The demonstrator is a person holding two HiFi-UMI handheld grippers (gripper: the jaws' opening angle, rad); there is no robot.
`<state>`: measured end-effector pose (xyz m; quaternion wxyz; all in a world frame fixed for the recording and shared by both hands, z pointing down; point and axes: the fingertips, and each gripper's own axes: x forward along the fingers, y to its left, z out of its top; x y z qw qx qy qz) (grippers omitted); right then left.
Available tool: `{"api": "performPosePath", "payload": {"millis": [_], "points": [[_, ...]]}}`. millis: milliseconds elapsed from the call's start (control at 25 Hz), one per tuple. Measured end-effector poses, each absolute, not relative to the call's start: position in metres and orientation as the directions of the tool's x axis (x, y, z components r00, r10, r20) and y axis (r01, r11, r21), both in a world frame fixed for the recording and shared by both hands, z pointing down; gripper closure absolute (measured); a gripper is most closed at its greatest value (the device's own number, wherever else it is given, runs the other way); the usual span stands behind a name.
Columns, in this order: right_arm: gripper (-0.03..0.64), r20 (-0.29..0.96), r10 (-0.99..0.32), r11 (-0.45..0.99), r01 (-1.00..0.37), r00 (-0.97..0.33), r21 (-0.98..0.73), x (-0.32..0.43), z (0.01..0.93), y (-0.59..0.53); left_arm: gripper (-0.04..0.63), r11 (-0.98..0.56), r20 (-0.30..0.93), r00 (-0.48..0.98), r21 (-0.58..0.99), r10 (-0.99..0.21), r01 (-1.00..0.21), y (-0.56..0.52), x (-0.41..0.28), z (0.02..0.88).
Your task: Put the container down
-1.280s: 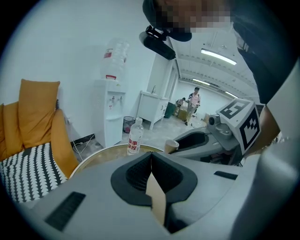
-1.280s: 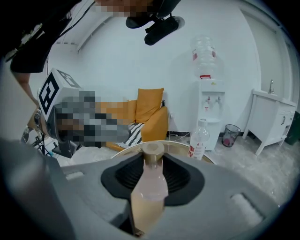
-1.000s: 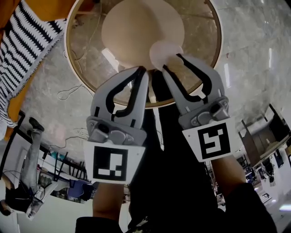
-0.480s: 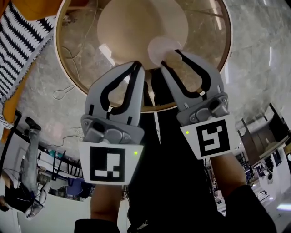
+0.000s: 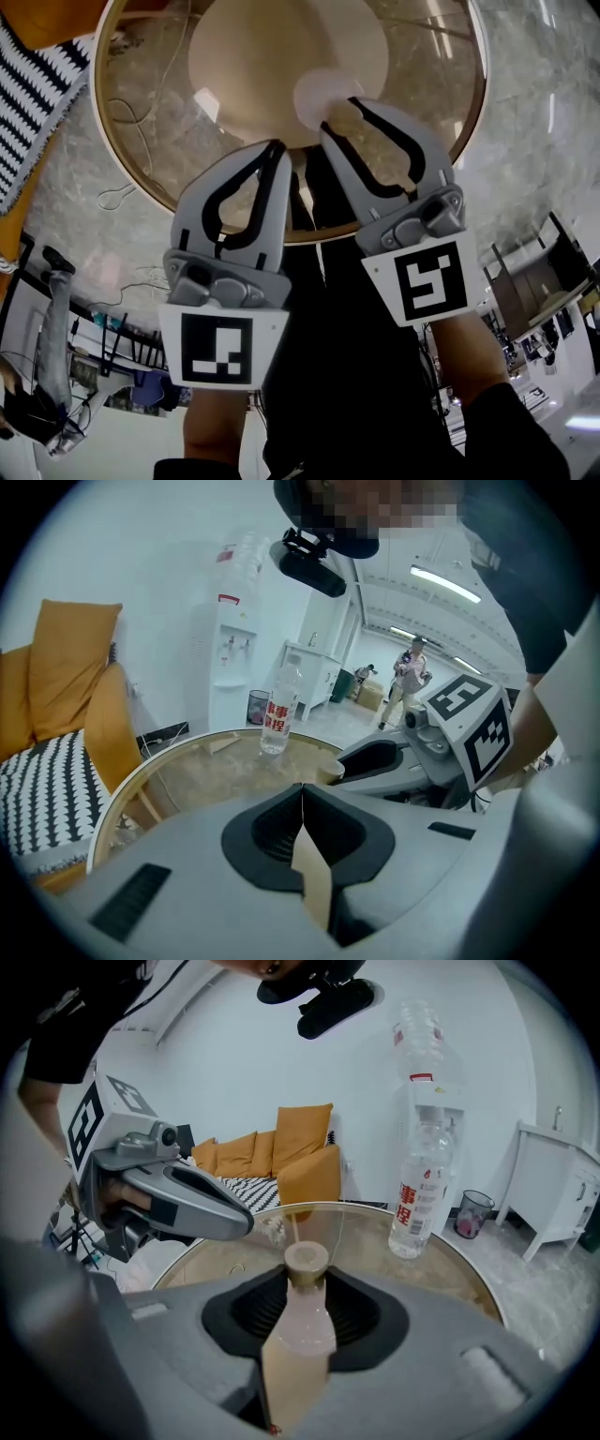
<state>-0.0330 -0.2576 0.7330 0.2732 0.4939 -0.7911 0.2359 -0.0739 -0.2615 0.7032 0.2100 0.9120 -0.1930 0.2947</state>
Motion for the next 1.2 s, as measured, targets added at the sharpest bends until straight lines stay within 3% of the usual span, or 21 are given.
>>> {"api": "performPosePath", "payload": {"millis": [1200], "points": [[0.489,0.63,-0.655,0.469,-0.878,-0.416,-0.091,-0.056,0.757,-0.269,0.581,-0.824,0.616,0.757,0.3,-0.217,-0.481,-0.26,-0.084,0.722]]}}
